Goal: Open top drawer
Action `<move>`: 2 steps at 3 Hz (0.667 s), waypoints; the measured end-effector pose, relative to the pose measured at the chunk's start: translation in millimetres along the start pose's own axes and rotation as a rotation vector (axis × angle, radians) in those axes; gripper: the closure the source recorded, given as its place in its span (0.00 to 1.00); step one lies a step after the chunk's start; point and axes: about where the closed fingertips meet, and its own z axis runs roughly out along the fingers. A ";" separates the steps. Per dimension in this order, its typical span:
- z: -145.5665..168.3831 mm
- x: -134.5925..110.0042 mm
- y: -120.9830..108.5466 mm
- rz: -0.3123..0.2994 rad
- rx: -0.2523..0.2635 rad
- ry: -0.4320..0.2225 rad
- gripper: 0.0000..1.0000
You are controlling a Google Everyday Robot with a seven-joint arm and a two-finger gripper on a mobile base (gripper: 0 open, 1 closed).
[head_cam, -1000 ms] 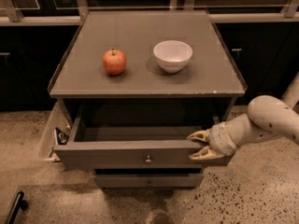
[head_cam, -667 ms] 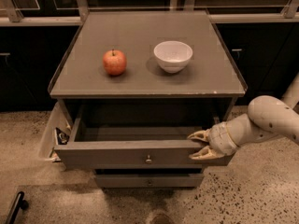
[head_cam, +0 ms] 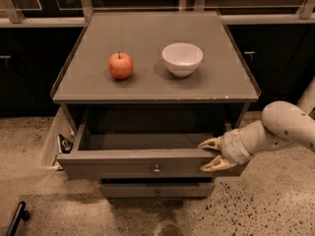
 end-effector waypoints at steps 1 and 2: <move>-0.9 0.3 4.4 0.003 0.000 -0.005 0.38; -7.2 3.8 27.0 0.015 0.002 -0.025 0.61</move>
Offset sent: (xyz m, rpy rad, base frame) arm -0.0905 -0.0396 -0.0062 0.0810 0.0305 -0.0312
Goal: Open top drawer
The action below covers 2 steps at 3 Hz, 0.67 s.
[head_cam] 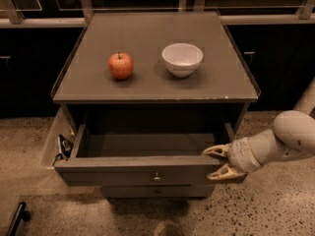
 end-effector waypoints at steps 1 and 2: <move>-1.6 -1.6 0.4 0.000 0.000 0.000 0.84; -4.8 -9.6 4.6 -0.012 0.009 -0.012 1.00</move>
Offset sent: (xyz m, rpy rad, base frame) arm -0.1371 -0.0726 -0.0023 0.0687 0.0129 -0.1217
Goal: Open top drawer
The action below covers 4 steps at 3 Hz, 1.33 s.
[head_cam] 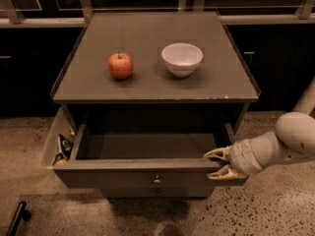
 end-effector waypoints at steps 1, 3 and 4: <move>-0.1 -0.4 1.6 0.000 0.000 0.000 0.81; -1.3 1.7 8.7 -0.005 -0.007 -0.014 0.57; -6.1 4.4 20.8 -0.006 -0.007 -0.021 0.80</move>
Offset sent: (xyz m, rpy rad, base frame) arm -0.0016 0.0000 0.0000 0.0000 0.0000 0.0000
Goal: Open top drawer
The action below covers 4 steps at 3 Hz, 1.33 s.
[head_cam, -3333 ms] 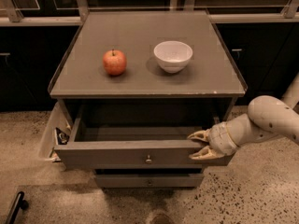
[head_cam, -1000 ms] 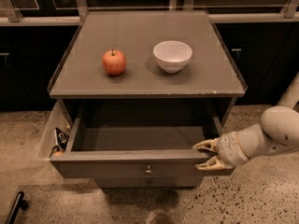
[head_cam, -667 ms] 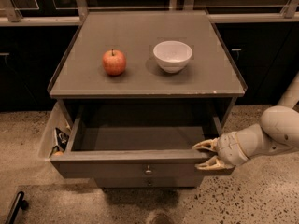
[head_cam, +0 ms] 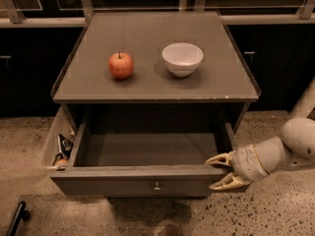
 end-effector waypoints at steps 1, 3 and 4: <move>0.3 -0.8 1.2 0.000 0.000 0.000 1.00; -1.0 -0.9 9.1 0.003 0.002 -0.002 1.00; -1.0 -0.9 9.1 0.003 0.002 -0.002 0.81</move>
Offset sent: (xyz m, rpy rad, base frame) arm -0.1338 -0.0690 -0.0104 0.0427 0.0076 -0.0529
